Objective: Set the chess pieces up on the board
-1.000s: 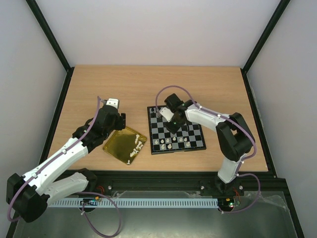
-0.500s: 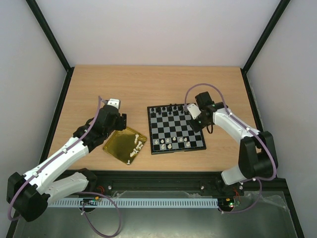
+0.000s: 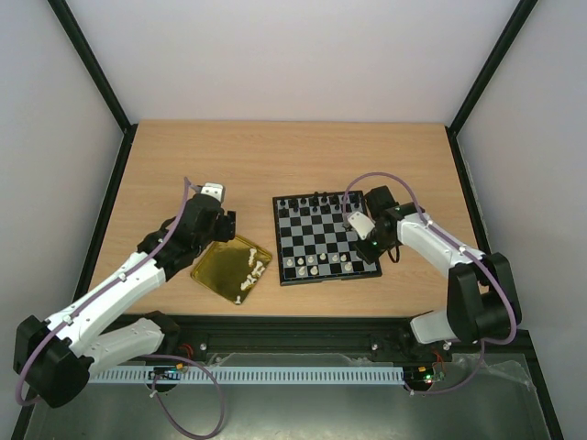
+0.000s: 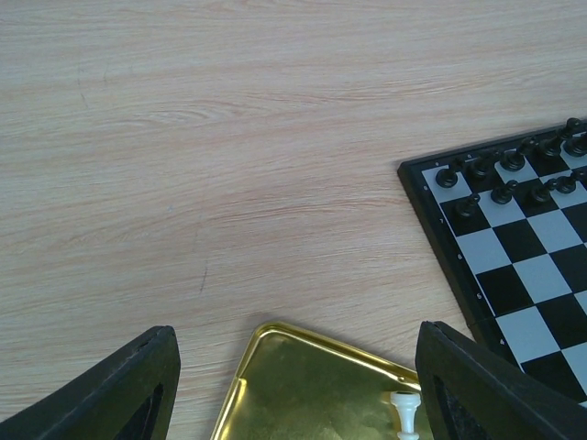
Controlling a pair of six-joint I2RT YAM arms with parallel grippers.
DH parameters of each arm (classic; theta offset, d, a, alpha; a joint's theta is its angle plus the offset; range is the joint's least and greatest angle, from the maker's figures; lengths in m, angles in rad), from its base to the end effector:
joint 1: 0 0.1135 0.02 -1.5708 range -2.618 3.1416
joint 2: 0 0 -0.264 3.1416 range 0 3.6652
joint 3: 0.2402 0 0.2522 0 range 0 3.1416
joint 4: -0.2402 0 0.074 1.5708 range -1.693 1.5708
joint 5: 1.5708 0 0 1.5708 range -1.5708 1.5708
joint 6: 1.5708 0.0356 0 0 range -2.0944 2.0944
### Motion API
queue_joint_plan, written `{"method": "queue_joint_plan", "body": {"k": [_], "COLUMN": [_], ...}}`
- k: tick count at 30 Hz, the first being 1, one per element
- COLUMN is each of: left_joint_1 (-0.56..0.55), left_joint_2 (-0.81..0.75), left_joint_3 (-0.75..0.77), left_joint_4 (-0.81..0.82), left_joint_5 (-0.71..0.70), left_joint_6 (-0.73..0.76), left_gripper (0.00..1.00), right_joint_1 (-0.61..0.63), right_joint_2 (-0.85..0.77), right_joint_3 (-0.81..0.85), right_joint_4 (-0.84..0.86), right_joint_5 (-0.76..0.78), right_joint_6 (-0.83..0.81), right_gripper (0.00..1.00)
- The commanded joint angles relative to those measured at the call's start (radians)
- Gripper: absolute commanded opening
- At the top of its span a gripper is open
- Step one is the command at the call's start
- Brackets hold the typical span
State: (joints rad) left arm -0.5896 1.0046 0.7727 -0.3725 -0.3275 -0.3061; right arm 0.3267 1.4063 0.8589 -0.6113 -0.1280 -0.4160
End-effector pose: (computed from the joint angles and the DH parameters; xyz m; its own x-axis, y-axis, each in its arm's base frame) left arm 0.1886 -0.1124 0.2772 -0.5427 0.0198 -0.8397 0.1499 0.9860 -0.0737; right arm 0.2457 0.0880 0.1975 -0.6456 -0.6419 -0.4136 -0.6861 0.7254 -0.0549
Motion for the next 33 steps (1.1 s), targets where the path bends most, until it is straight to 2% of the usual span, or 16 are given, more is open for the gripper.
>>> {"method": "queue_joint_plan", "body": {"k": [1,16,33], "left_joint_1": [0.002,0.002,0.003], "left_joint_2": [0.010,0.014,0.023], "left_joint_3": [-0.003,-0.003,-0.004], "left_joint_4": [0.008,0.006,0.007], "left_joint_5": [0.007,0.015,0.019], "left_joint_6": [0.004,0.005,0.007], "left_gripper": [0.73,0.73,0.73], "right_joint_1": [-0.002,-0.003,-0.001], "right_joint_2": [0.022,0.082,0.072], "right_joint_3": [-0.002,0.006,-0.013], "right_joint_4": [-0.036,0.010,0.072], "right_joint_5": [-0.040,-0.043,-0.035], "right_joint_6": [-0.016,0.003,0.033], "right_gripper": [0.03,0.05,0.10]}}
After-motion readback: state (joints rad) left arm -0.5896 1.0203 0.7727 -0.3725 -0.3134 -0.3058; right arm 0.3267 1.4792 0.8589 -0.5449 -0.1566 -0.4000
